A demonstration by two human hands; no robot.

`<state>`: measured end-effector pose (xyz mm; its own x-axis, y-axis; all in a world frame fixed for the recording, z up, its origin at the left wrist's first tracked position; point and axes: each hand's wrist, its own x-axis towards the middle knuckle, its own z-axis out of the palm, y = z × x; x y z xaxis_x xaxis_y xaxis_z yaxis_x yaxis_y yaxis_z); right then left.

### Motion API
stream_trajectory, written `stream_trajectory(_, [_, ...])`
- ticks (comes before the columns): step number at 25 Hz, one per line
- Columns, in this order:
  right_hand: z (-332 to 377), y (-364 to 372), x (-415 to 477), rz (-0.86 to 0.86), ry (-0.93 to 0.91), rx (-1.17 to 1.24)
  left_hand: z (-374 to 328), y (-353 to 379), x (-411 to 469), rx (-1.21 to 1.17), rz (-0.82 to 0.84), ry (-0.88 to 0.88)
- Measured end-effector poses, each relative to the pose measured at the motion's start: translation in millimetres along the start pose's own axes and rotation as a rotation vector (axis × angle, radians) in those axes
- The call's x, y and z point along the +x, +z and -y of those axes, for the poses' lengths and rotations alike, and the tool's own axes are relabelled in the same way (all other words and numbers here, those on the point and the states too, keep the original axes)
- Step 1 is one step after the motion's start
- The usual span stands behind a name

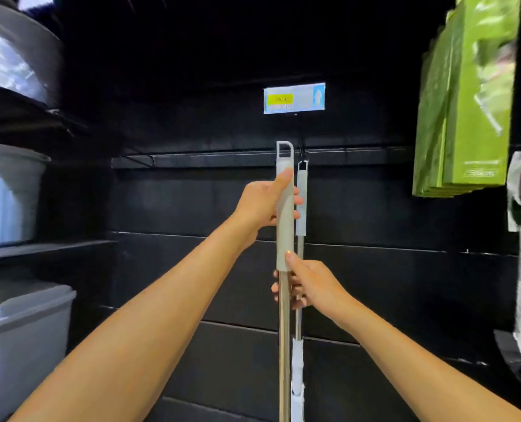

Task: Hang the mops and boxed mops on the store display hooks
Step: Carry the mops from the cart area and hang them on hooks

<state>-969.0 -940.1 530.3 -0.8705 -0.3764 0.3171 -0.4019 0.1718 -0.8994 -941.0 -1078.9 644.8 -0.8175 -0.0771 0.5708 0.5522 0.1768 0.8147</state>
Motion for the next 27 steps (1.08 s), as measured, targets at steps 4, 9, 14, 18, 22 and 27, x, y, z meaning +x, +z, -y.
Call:
stream_trajectory(4, [24,-11,14,-0.053,-0.059,-0.023,-21,2,28,-0.031,0.028,0.06])
stream_trajectory(9, [41,-20,27,-0.1,-0.09,-0.022,-31,3,55,-0.012,0.059,0.109])
stream_trajectory(14, [44,-26,40,-0.14,-0.077,-0.046,-25,7,77,-0.054,0.074,0.11])
stream_trajectory(18, [29,-29,55,-0.148,-0.054,-0.076,-2,10,94,-0.074,0.075,0.046])
stream_trajectory(22, [17,-32,73,-0.177,-0.019,-0.054,18,17,114,-0.08,0.05,-0.018])
stream_trajectory(27, [-1,-42,105,-0.212,0.063,-0.02,46,25,148,-0.104,0.095,-0.025])
